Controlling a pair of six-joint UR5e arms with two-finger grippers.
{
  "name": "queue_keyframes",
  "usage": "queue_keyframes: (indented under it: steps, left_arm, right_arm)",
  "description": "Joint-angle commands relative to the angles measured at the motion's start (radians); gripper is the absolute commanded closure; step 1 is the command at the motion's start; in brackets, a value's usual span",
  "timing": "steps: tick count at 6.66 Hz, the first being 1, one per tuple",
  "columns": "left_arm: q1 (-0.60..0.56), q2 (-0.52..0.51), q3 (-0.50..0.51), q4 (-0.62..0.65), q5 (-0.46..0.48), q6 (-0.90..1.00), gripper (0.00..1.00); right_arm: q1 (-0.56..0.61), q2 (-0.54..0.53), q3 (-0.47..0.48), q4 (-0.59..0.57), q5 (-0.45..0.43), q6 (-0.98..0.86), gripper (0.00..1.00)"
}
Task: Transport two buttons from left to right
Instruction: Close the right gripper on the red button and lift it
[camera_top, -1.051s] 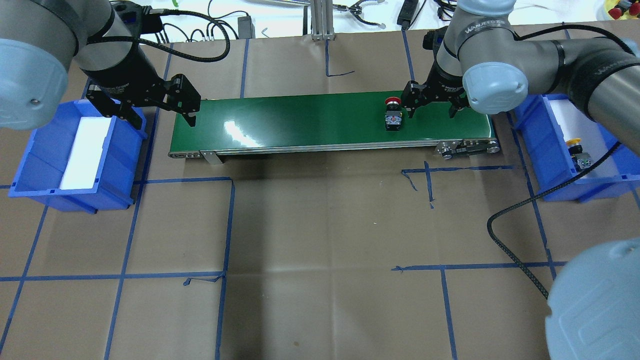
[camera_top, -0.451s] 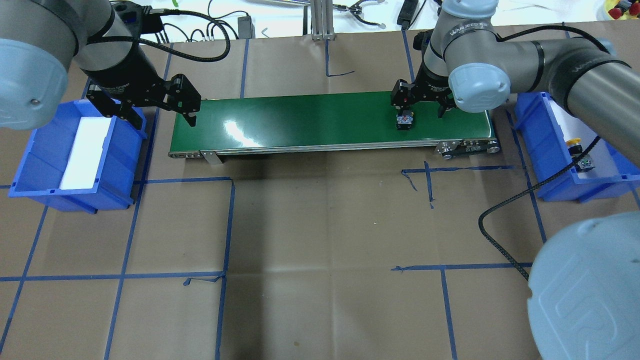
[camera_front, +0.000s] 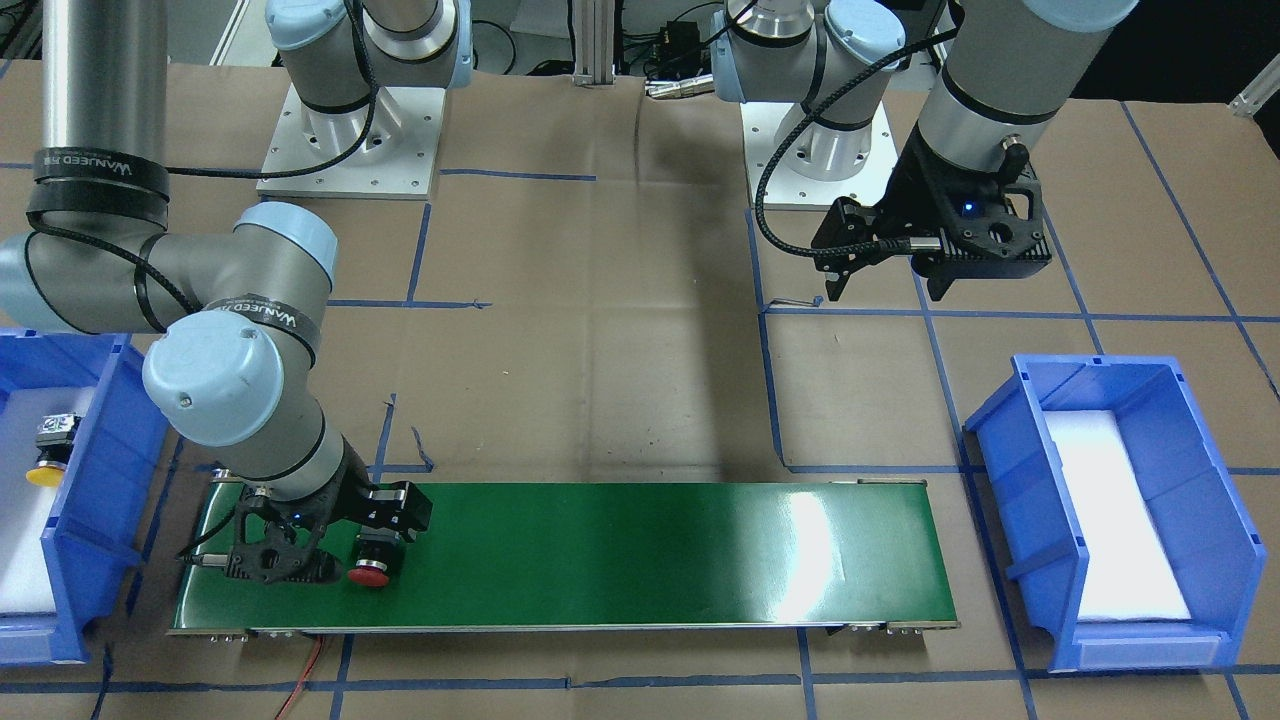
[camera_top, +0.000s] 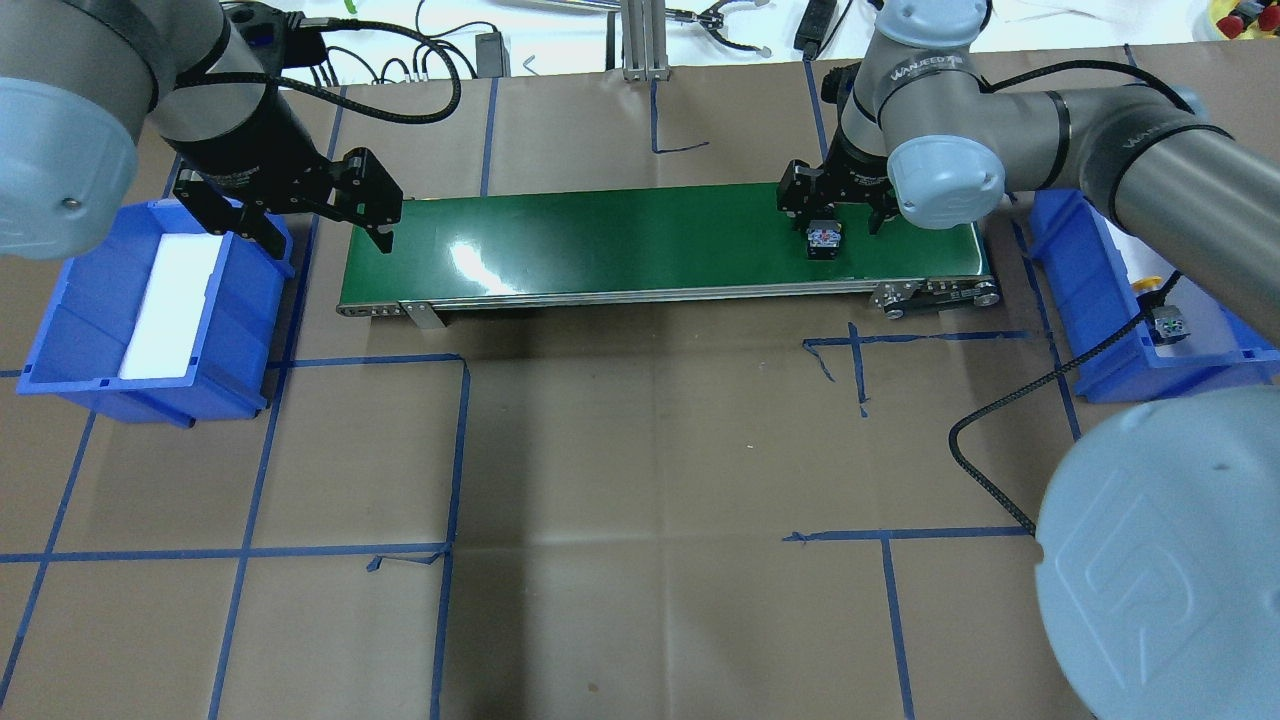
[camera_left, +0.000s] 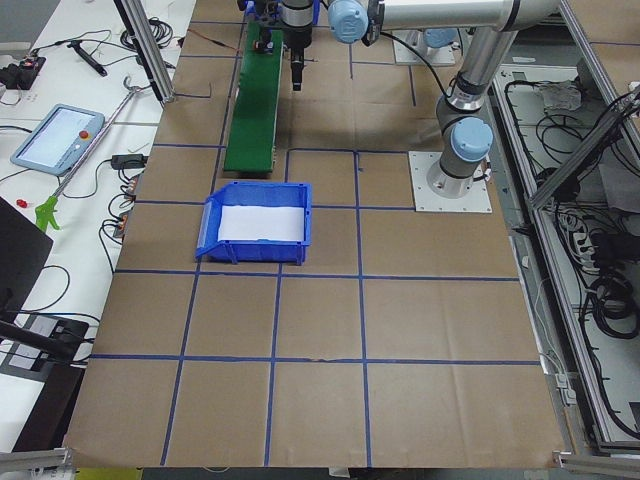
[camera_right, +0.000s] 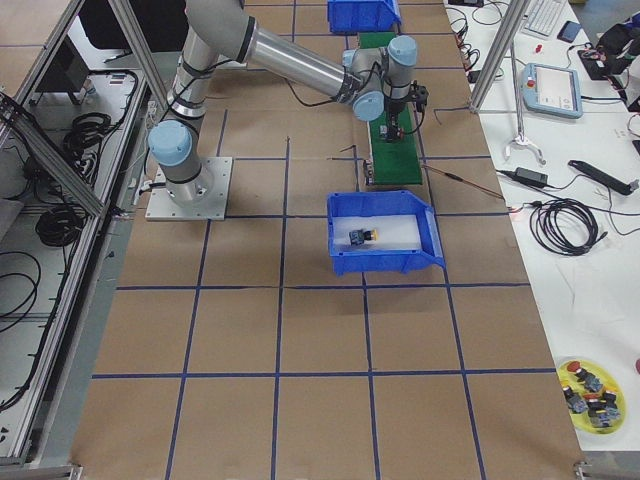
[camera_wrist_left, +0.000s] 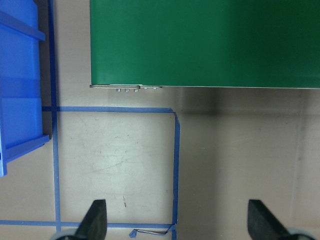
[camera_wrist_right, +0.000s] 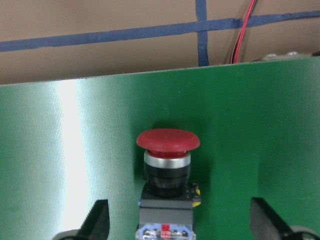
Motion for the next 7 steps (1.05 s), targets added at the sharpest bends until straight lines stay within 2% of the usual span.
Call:
queue_keyframes:
  steps: [1, 2, 3, 4, 7]
  left_arm:
    - [0.0, -0.001, 0.001, 0.0, 0.0, 0.0, 0.0]
    - [0.0, -0.003, 0.003, -0.001, -0.002, 0.0, 0.0]
    - [0.0, -0.004, 0.006, 0.0, -0.002, 0.0, 0.0]
    - [0.0, -0.004, 0.007, 0.0, -0.002, 0.0, 0.0]
    - [0.0, -0.004, 0.009, -0.001, -0.002, 0.0, 0.0]
  right_arm:
    - [-0.002, 0.015, 0.002, 0.008, -0.015, -0.002, 0.25]
    - [-0.002, 0.015, 0.007, 0.013, -0.015, -0.01, 0.45]
    - [-0.002, 0.013, 0.002, 0.069, -0.015, -0.017, 0.79]
    - [-0.003, 0.007, -0.011, 0.132, -0.02, -0.019, 0.95]
    - [-0.005, -0.002, -0.105, 0.218, -0.115, -0.094, 0.99]
